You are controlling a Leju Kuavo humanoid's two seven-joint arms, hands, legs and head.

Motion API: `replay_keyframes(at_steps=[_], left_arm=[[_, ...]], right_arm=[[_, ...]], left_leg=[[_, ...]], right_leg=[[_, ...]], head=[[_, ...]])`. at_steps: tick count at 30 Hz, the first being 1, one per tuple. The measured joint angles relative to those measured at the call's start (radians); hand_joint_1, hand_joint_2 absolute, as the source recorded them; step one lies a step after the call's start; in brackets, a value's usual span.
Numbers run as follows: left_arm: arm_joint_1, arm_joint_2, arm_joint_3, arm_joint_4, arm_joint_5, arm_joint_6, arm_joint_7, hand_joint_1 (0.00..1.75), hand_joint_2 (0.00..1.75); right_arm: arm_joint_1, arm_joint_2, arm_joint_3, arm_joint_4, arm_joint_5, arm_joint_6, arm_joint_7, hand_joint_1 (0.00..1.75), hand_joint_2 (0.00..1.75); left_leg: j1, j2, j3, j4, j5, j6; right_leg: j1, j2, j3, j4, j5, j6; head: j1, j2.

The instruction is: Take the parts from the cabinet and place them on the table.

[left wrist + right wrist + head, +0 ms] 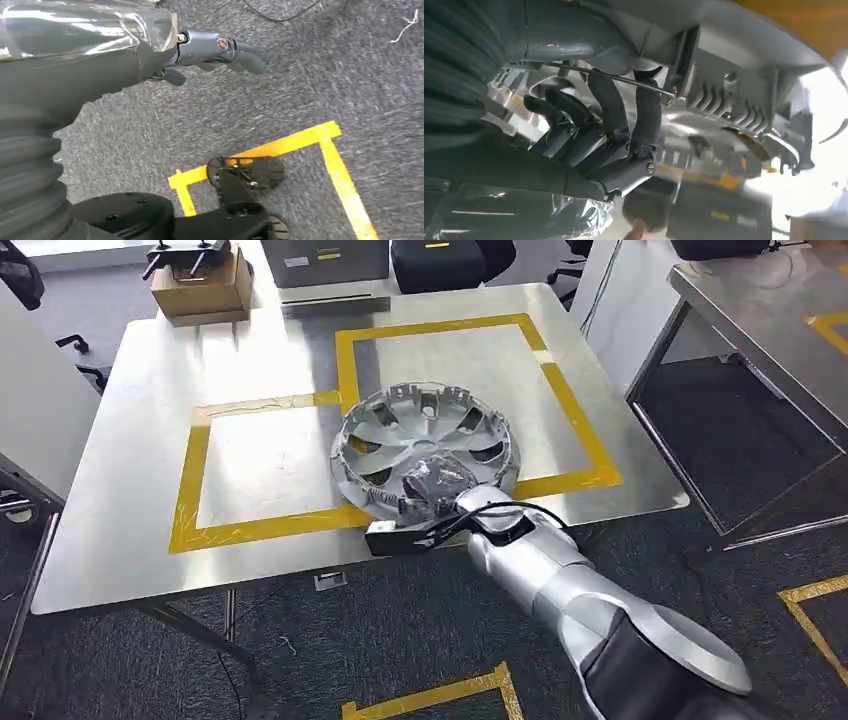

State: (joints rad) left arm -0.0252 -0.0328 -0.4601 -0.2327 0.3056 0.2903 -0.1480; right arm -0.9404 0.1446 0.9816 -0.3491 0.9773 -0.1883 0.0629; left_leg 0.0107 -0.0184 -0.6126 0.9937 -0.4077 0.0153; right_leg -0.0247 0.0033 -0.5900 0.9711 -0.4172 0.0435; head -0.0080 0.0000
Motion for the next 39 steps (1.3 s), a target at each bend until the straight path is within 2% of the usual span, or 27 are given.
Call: replay_keyframes(at_steps=[6,8,9,11,14,15,26,31,32,39], left_arm=[[0.002,0.0,0.0,0.002,-0.006,0.0,-0.005,0.0,1.75],[0.002,0.0,0.0,0.002,-0.013,0.0,-0.012,0.0,1.75],[0.002,0.0,0.0,0.002,-0.016,0.003,-0.015,0.0,1.75],[0.002,-0.001,0.0,0.002,-0.022,0.015,-0.021,0.0,1.75],[0.002,-0.002,0.0,0.002,-0.026,0.032,-0.024,0.0,1.75],[0.002,-0.002,0.0,0.002,-0.027,0.037,-0.026,0.0,0.0],[0.002,-0.002,0.0,0.002,-0.022,0.04,-0.026,0.0,0.0],[-0.004,-0.004,0.0,0.002,-0.022,0.044,-0.012,0.0,0.0],[-0.006,-0.005,0.0,0.002,-0.022,0.044,-0.008,0.0,0.0],[-0.01,-0.006,0.0,0.002,-0.022,0.044,-0.003,0.0,0.0]], right_arm=[[-0.004,-0.013,-0.008,0.009,0.013,-0.042,-0.009,1.75,1.75],[-0.005,-0.014,-0.008,0.011,0.032,-0.098,-0.002,1.75,1.75],[-0.008,-0.014,-0.008,0.011,0.042,-0.126,0.006,0.0,0.0],[-0.02,-0.015,-0.008,0.013,0.061,-0.188,0.034,0.0,0.0],[-0.047,-0.015,-0.011,0.016,0.079,-0.23,0.063,0.0,0.0],[-0.057,-0.015,-0.013,0.018,0.083,-0.229,0.065,0.0,0.0],[-0.1,-0.007,-0.036,0.024,0.076,-0.158,0.066,0.0,0.0],[-0.105,0.004,-0.051,0.034,0.047,0.058,0.1,0.0,0.0],[-0.105,0.006,-0.057,0.035,0.04,0.083,0.102,0.0,0.0],[-0.106,0.008,-0.08,0.037,0.032,0.109,0.103,0.0,0.0]], left_leg=[[0.0,0.0,0.0,0.0,0.0,0.0],[0.0,0.0,0.0,0.0,0.0,0.0],[0.0,0.0,0.0,0.0,0.0,0.0],[0.0,0.0,0.0,0.0,0.0,0.0],[0.0,0.0,0.0,0.0,0.0,0.0],[0.0,0.0,0.0,0.0,0.0,0.0],[0.0,0.0,0.001,0.0,0.0,0.0],[0.0,0.0,0.001,0.0,0.0,0.0],[0.0,0.0,0.001,0.0,0.0,0.0],[0.0,0.0,0.002,0.0,0.0,0.0]], right_leg=[[0.0,0.0,0.0,0.0,0.0,0.0],[0.0,0.0,0.0,0.0,0.0,0.0],[0.0,0.0,0.0,0.0,0.0,0.0],[0.0,0.0,0.0,0.0,0.0,0.0],[0.0,0.0,0.0,0.0,0.0,0.0],[0.0,0.0,0.0,0.0,0.0,0.0],[0.0,0.0,0.001,0.0,0.0,0.0],[0.0,0.0,0.001,0.0,0.0,0.0],[0.0,0.0,0.001,0.001,0.0,0.0],[0.0,0.0,0.001,0.001,0.0,0.0]], head=[[0.0,0.0],[0.0,0.0],[0.0,0.0],[0.0,0.0],[0.0,0.0],[0.0,0.0],[0.0,0.0],[0.0,0.0],[0.0,0.0],[0.0,0.0]])
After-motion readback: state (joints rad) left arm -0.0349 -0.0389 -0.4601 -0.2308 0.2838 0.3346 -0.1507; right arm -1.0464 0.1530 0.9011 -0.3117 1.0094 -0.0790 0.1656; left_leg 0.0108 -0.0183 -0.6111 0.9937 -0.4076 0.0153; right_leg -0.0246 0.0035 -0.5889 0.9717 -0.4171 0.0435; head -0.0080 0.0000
